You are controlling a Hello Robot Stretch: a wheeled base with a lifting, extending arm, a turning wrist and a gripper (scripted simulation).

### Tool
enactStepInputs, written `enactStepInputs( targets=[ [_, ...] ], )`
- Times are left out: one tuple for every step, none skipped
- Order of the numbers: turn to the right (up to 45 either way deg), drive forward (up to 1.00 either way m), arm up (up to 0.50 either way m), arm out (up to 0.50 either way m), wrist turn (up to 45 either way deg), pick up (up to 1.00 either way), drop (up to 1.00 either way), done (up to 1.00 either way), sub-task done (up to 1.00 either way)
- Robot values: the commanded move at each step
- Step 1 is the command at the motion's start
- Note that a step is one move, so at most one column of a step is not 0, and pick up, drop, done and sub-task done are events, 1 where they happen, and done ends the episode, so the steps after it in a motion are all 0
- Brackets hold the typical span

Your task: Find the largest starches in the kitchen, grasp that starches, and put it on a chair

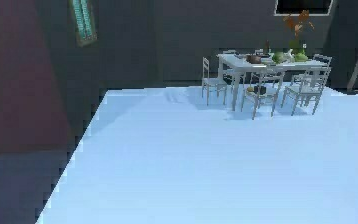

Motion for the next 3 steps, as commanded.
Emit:
enactStepInputs(
  targets=[
    [0.0,1.00,0.00,0.00,0.0,0.00,0.00,0.00,0.00],
    [0.0,1.00,0.00,0.00,0.0,0.00,0.00,0.00,0.00],
    [3.0,0.00,0.00,0.00,0.0,0.00,0.00,0.00,0.00]
  ],
)
